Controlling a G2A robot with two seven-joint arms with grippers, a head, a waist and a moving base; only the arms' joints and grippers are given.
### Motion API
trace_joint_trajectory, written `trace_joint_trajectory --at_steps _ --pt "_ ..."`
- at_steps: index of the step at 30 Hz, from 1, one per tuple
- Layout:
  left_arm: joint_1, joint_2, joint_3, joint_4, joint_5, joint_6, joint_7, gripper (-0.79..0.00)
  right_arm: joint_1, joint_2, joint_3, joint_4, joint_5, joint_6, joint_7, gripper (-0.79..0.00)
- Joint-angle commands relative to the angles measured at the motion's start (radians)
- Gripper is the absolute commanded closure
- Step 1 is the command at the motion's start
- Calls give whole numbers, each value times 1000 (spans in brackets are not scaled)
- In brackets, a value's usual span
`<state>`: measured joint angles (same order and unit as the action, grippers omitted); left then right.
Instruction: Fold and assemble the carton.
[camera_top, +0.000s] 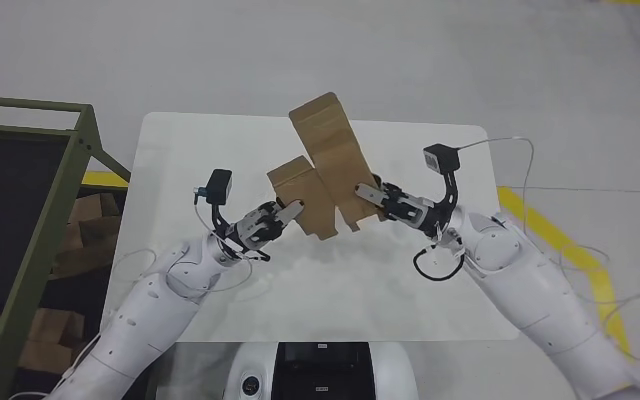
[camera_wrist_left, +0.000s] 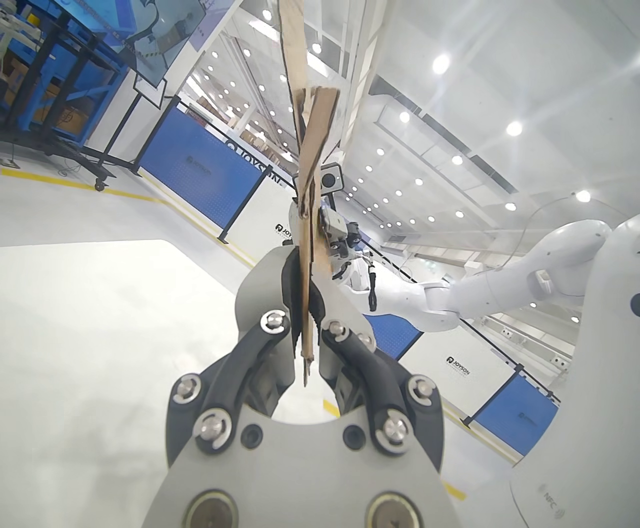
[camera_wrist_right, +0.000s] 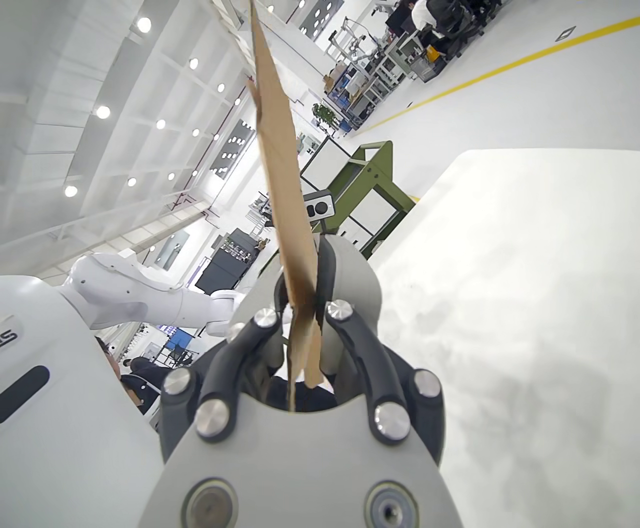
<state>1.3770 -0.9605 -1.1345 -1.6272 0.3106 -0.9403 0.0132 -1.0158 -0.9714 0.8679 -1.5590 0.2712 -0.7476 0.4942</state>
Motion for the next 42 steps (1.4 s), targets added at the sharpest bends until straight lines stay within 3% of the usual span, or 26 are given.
trace_joint_trajectory --at_steps 1,4,6,7,11,16,27,42 --pt "3 -2 -3 -1 0 -1 -1 0 -2 -2 4 2 4 -3 8 0" --pt "5 -6 -6 -1 -2 -3 -2 0 -3 -6 10 4 10 -3 18 0" --pt "6 -8 -15 -3 4 1 6 -360 -3 -8 16 6 15 -3 27 0" --pt "8 -9 -23 -5 3 4 19 -785 -3 -8 20 7 20 -3 36 0" --pt "22 -9 -68 -12 -35 -6 54 -785 -1 -3 44 9 28 -4 103 0" --pt "39 0 -120 -11 -127 -21 8 -785 -11 9 84 -1 6 2 194 0" --pt "-8 26 -111 19 -423 -47 -326 -785 -26 28 137 -22 -1 30 337 0" --pt "-27 14 -78 11 -470 -9 -318 -785 -22 18 112 -63 -73 15 337 0"
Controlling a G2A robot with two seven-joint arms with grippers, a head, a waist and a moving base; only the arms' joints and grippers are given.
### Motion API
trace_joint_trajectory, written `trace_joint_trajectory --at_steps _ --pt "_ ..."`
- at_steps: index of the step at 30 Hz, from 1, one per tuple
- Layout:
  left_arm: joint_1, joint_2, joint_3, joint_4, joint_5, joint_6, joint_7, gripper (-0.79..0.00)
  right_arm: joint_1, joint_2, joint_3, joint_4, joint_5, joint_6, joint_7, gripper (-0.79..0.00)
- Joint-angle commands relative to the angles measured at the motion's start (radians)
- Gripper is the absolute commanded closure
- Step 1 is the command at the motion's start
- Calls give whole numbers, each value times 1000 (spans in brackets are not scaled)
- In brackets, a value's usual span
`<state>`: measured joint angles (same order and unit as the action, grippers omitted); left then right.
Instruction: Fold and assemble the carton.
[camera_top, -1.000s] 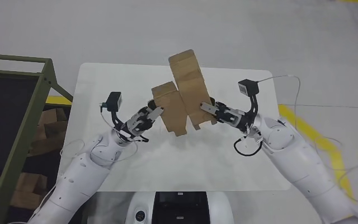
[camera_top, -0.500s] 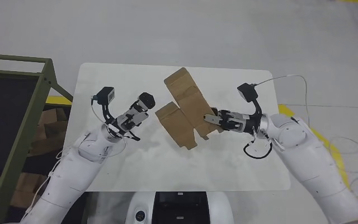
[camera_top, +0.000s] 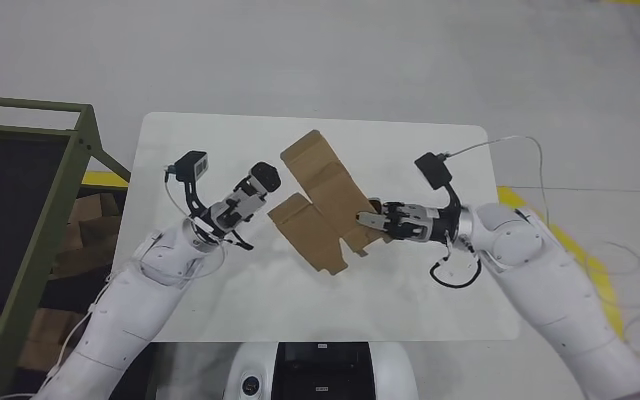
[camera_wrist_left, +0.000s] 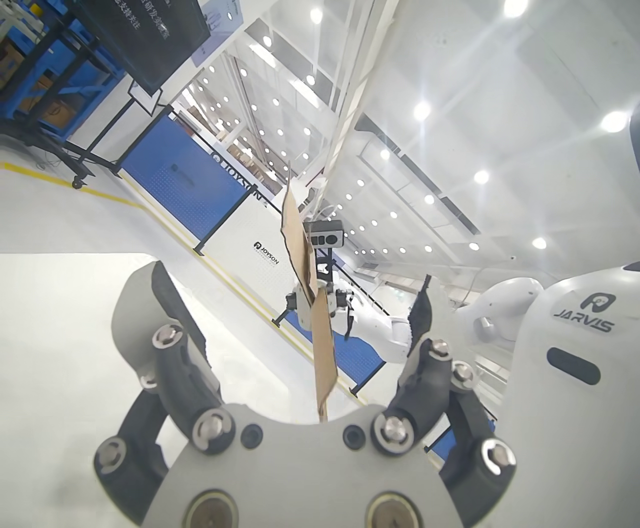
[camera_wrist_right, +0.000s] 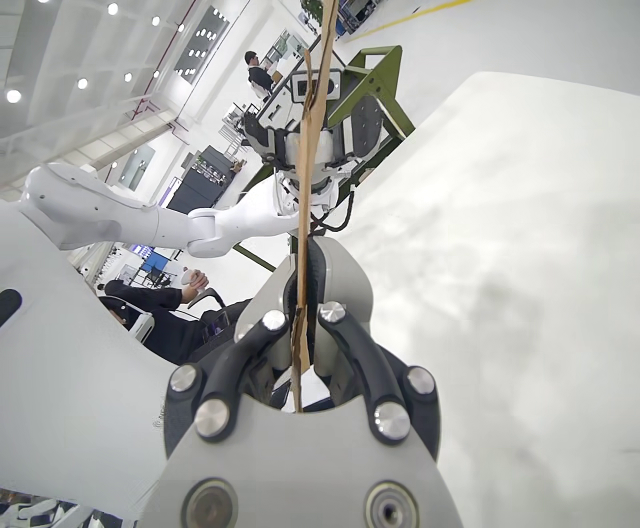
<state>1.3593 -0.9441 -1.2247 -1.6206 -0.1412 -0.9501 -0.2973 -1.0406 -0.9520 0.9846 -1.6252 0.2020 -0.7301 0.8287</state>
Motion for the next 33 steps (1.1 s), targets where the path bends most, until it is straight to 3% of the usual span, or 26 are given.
trace_joint_trajectory --at_steps 1,15,23,25,33 --pt "-18 -5 22 11 -30 5 -17 -785 5 -4 -10 7 -4 -5 2 0" --pt "-146 -45 134 136 -89 -5 -86 -785 66 -31 -70 85 29 -49 42 0" --pt "-159 -55 143 148 -94 -23 -112 -523 75 -39 -81 106 30 -55 44 0" --pt "-158 -56 142 150 -87 -29 -121 -400 73 -40 -82 108 29 -56 44 0" --pt "-146 -60 129 154 -85 -44 -118 -320 68 -43 -80 104 21 -56 43 0"
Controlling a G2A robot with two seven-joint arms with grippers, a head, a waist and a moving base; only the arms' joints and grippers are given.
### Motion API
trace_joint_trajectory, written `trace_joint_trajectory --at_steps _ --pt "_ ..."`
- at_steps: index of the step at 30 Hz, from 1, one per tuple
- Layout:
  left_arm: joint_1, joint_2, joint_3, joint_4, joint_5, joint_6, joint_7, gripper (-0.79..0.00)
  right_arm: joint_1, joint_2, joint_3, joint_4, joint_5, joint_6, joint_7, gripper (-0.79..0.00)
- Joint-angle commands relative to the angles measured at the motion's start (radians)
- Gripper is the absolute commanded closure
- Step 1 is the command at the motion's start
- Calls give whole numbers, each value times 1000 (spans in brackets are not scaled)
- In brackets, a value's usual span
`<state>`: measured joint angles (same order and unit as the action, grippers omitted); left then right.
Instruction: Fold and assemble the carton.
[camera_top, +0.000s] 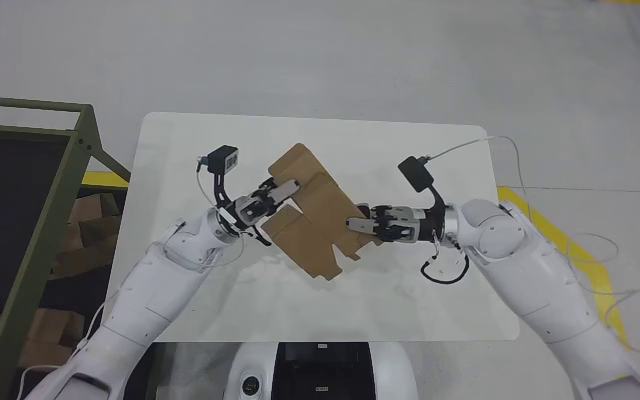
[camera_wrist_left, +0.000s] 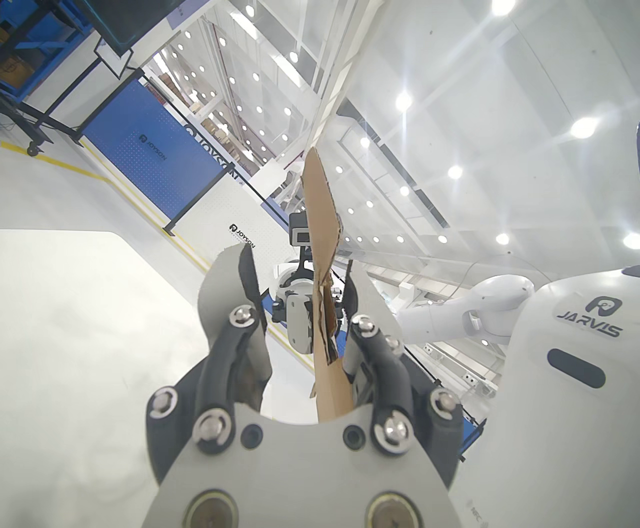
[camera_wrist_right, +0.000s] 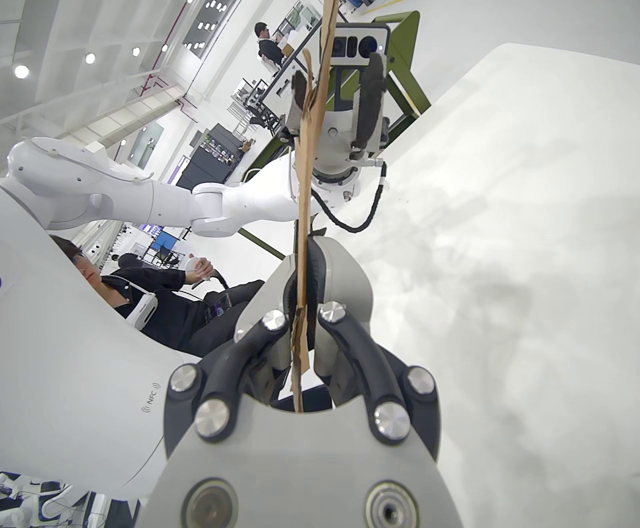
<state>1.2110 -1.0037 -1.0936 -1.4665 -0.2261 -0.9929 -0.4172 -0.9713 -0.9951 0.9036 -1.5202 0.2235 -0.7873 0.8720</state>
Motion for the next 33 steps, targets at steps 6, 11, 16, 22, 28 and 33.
trace_joint_trajectory --at_steps 6,11,16,22,28,33 --pt "10 -4 -13 -3 6 -6 5 -166 -7 -2 6 -9 -9 6 -3 0" --pt "14 -6 -13 -8 8 -3 -9 -114 -12 -2 12 -18 -15 9 -7 0" --pt "14 -10 -14 -9 6 -1 -16 -111 -16 -3 18 -22 -23 14 -12 0" --pt "14 -13 -16 -11 2 -4 -23 0 -17 -4 22 -22 -21 20 -10 0" --pt "13 -16 -20 -11 -1 -8 -32 0 -19 -7 25 -17 -18 29 -14 -296" --pt "23 -16 -32 -29 5 -19 -35 0 -18 -8 29 -14 -12 38 -10 -785"
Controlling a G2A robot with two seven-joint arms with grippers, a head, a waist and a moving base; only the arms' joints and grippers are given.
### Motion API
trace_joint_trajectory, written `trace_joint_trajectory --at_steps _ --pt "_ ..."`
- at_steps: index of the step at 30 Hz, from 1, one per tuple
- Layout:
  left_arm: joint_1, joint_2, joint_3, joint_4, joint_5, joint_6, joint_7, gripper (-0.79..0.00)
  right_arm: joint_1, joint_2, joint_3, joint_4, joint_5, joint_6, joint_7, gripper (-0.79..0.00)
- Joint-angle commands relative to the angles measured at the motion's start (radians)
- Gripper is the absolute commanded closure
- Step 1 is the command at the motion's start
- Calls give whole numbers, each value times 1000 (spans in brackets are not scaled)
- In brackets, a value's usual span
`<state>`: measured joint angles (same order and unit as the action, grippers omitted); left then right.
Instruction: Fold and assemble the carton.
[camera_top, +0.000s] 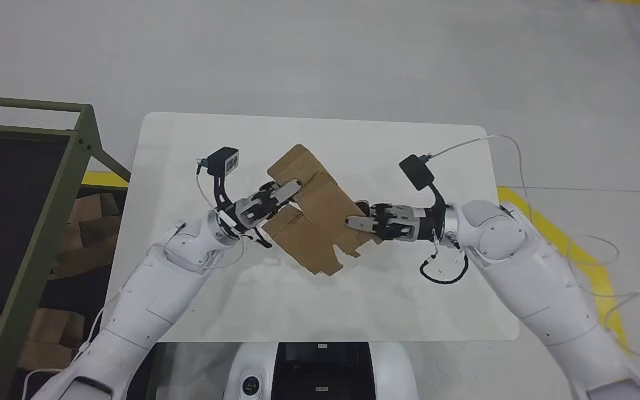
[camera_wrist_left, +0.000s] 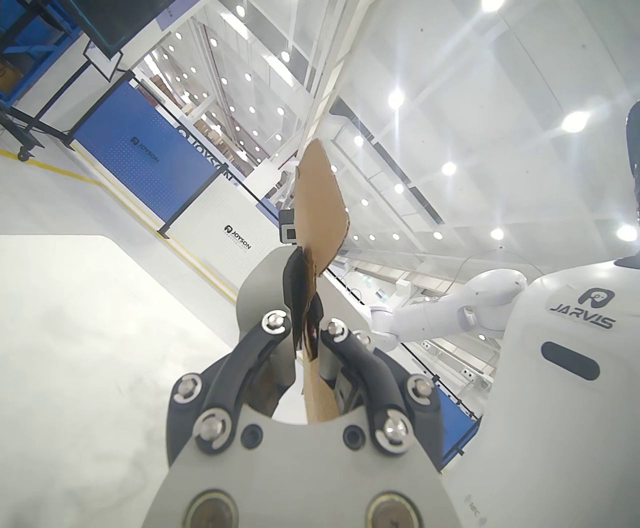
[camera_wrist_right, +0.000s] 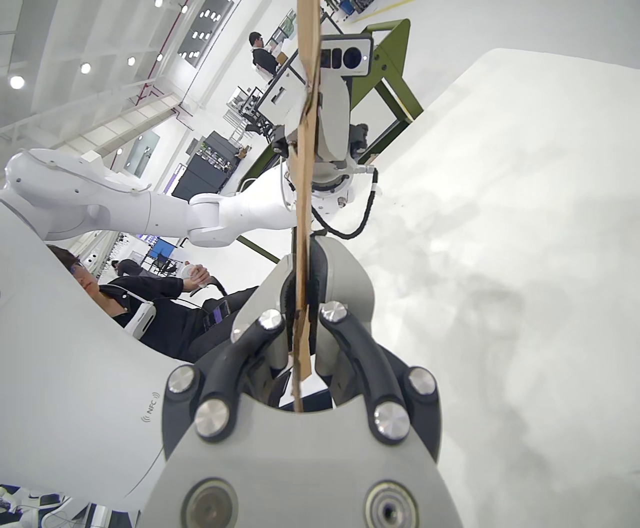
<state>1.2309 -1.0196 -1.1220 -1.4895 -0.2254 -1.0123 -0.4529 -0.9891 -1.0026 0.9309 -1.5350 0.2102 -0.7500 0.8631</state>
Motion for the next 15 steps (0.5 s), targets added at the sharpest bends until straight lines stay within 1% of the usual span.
trace_joint_trajectory --at_steps 1,3,5,9,11,13,15 --pt "7 1 -12 -15 16 0 5 0 -2 0 11 3 -4 -3 -13 -785" --pt "17 1 -25 -26 35 4 17 0 -10 2 25 -2 -38 0 -35 -785" --pt "32 1 -41 -49 54 21 36 0 -33 7 57 -28 -126 31 -99 -785" --pt "51 2 -71 -81 107 56 57 0 -107 16 120 -115 -293 68 -234 -785" --pt "65 3 -94 -105 167 85 79 0 -162 23 164 -178 -395 104 -306 -785" --pt "78 1 -110 -128 216 114 109 0 -187 26 180 -204 -426 118 -328 -785" --pt "91 0 -119 -151 251 132 133 0 -187 26 180 -204 -426 118 -328 -785"
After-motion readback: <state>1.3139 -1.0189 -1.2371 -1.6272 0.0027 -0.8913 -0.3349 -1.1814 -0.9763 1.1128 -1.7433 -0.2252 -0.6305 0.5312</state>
